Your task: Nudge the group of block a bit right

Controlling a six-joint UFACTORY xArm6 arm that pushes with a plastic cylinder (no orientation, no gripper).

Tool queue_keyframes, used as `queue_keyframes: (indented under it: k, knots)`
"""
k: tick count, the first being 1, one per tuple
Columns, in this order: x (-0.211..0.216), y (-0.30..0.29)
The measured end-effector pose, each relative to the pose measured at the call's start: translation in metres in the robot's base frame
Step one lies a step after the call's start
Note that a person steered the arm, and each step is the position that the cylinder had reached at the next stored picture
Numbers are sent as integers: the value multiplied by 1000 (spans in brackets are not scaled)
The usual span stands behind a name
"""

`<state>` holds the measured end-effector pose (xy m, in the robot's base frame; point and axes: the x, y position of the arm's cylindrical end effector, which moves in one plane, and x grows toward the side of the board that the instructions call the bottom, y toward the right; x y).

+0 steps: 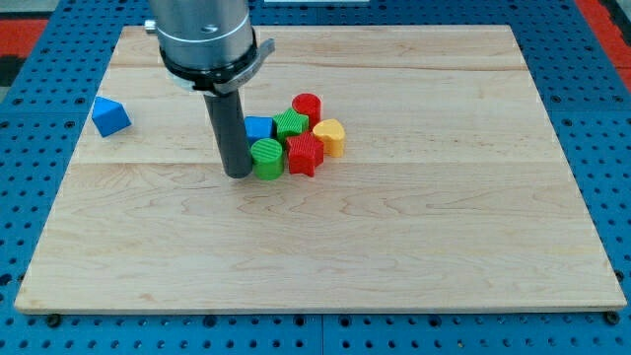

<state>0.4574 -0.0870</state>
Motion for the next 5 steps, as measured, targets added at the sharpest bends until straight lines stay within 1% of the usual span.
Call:
queue_keyframes:
  k: [1, 2, 3, 4, 5]
  knots:
    - [-1, -11]
    - [-22, -62]
    - [-53, -73]
    - [-67, -56]
    - [-59, -17]
